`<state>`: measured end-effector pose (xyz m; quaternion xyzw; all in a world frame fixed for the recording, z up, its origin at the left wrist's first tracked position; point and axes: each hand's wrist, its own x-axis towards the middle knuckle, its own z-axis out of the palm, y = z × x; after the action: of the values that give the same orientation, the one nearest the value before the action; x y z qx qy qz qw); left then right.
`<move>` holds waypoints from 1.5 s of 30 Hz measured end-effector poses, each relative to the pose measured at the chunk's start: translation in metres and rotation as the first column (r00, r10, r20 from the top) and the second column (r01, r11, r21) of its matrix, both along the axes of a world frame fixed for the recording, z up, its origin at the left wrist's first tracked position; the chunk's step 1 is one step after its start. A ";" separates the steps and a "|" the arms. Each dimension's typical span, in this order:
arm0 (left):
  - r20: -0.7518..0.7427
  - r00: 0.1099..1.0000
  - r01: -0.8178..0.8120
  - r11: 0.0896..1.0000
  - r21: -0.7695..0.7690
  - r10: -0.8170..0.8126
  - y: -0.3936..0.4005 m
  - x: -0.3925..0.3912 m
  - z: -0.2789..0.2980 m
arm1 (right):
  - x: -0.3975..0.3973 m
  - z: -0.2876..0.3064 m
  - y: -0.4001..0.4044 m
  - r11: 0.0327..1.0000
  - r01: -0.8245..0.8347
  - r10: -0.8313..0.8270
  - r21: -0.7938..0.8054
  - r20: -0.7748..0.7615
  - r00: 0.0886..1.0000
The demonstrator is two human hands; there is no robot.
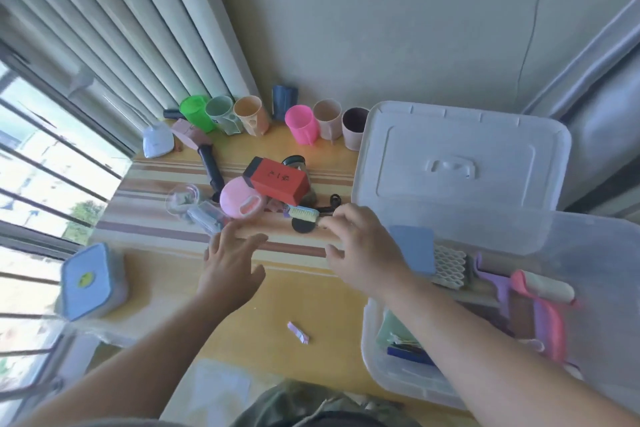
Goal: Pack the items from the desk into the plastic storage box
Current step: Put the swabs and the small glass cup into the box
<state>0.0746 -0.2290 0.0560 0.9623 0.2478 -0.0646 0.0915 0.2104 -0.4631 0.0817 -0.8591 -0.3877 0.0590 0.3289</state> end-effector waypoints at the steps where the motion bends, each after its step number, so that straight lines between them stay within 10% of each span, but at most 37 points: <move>1: -0.066 0.997 -0.040 0.999 0.008 0.040 0.021 -0.006 -0.006 | -0.002 -0.005 0.018 0.999 -0.017 0.016 -0.032 -0.014 1.000; 7: -0.257 0.963 -0.072 0.997 0.043 0.080 0.144 -0.010 -0.032 | -0.015 -0.049 0.123 0.929 -0.128 0.075 -0.348 -0.162 0.984; 17: -0.332 0.879 0.380 0.923 0.055 -0.342 0.234 0.054 -0.087 | -0.019 -0.100 0.203 0.748 -0.146 -0.068 -0.647 -0.294 0.953; 28: 0.024 0.967 0.256 0.958 -0.127 -0.255 0.228 0.010 -0.068 | -0.105 -0.127 0.108 0.532 -0.291 -0.214 -0.795 -0.459 0.862; 36: -0.183 0.980 -0.037 0.825 -0.564 -0.081 0.175 -0.027 -0.063 | -0.125 -0.131 0.107 0.616 -0.176 -0.220 -0.768 -0.382 0.897; 45: -0.331 0.943 -0.242 0.763 -0.599 0.039 0.170 -0.071 -0.077 | -0.074 -0.131 0.198 0.823 -0.040 -0.220 -0.566 -0.383 0.897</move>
<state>0.0034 -0.0586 -0.0206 0.8326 0.2947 -0.2814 0.3751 0.1364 -0.2656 -0.0496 -0.9001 -0.2281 0.3428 0.1423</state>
